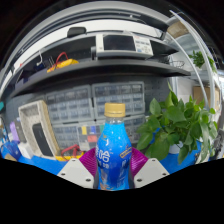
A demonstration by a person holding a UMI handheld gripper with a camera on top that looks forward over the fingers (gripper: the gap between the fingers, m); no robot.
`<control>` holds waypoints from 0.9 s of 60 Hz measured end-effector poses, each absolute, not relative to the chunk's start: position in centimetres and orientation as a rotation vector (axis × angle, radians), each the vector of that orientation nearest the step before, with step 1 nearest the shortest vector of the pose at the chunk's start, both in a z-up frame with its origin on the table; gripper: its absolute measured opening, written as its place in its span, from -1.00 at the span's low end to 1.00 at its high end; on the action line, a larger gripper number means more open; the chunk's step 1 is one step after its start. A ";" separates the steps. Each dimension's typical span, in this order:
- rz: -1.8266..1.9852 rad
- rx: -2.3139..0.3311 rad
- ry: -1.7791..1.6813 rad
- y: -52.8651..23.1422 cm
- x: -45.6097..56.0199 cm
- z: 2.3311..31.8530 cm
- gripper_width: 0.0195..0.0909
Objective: Pour water
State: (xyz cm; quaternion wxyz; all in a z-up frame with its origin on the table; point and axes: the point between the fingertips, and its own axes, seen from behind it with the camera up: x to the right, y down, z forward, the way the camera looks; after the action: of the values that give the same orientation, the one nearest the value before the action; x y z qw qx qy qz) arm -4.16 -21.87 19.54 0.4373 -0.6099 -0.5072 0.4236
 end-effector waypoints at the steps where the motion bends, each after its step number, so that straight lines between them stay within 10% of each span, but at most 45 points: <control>1: 1.038 -1.514 -1.270 -21.6 -4.2 19.0 -0.42; 25: 0.881 -1.533 -1.338 -17.2 -3.9 9.0 -0.25; 38: 0.933 -1.482 -1.322 -17.3 -3.8 9.5 -0.39; 54: 0.925 -1.475 -1.326 -17.4 -2.9 9.3 -0.07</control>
State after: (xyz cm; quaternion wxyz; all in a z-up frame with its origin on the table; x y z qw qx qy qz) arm -2.88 -17.44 9.32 0.4588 -0.5988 -0.5384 0.3755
